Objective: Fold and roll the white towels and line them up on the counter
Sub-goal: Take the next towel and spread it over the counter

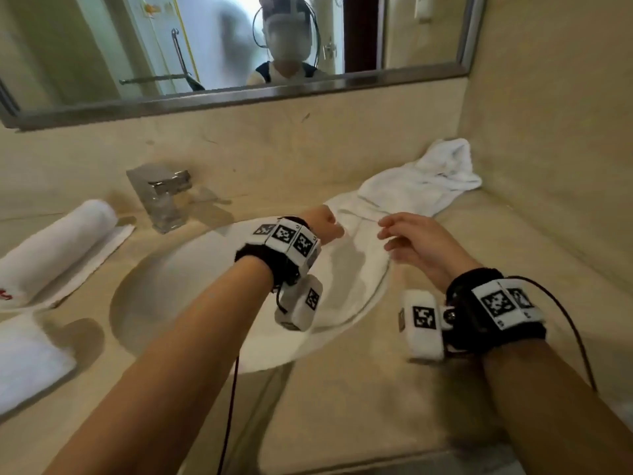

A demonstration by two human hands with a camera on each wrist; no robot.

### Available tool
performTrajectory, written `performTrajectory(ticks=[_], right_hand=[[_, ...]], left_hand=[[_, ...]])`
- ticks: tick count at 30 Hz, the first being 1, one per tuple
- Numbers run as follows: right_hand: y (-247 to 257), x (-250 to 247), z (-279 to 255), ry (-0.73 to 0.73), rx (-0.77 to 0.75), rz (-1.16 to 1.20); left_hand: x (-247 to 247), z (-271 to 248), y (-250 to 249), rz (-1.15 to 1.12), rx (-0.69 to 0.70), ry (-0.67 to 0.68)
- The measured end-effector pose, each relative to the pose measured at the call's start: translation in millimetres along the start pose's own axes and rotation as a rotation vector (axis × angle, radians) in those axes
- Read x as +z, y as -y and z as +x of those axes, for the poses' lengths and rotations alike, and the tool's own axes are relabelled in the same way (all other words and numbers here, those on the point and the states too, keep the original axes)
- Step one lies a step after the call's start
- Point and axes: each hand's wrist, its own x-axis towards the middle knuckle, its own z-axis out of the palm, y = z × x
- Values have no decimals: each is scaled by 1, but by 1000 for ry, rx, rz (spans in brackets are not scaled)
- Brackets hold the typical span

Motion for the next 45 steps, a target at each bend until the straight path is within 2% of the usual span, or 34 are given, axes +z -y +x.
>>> performTrajectory(ticks=[2, 5, 10, 16, 18, 21, 24, 27, 30, 32, 34, 36, 38, 41, 43, 45], right_hand=[[-1, -7, 4, -15, 0, 77], [-3, -12, 15, -70, -15, 42], [-13, -15, 22, -216, -51, -90], [-15, -16, 27, -249, -13, -72], [-14, -14, 27, -253, -9, -29], [-13, -14, 23, -217, -118, -18], [-13, -12, 19, -197, -175, -13], [-16, -14, 23, -254, -148, -96], [-15, -16, 23, -362, -206, -66], [-12, -20, 23, -484, -257, 43], [-7, -23, 22, -520, -285, 274], [-5, -25, 23, -523, -306, 455], [-6, -27, 24, -558, -310, 528], [-7, -31, 25, -621, -304, 537], [-4, -31, 22, -671, -333, 493], [1, -31, 18, -732, -410, 419]], left_hand=[[5, 25, -11, 6, -6, 5], [18, 54, -22, -109, -53, -84], [32, 89, -12, -24, -166, -61], [27, 89, -8, -467, -88, -220], [12, 75, -19, -480, 16, -301], [-6, 49, -49, -264, 194, -444], [-4, 27, -75, -53, 447, -383], [0, 15, -83, 77, 596, -324], [0, 7, -84, 179, 675, -435], [2, 8, -82, 143, 654, -358], [7, 13, -77, 141, 505, -157], [16, 19, -70, 291, 303, 32], [21, 28, -60, 461, 210, 95], [15, 35, -45, 401, 181, 32], [7, 35, -42, 233, 197, -147], [-1, 24, -47, 158, 218, -329]])
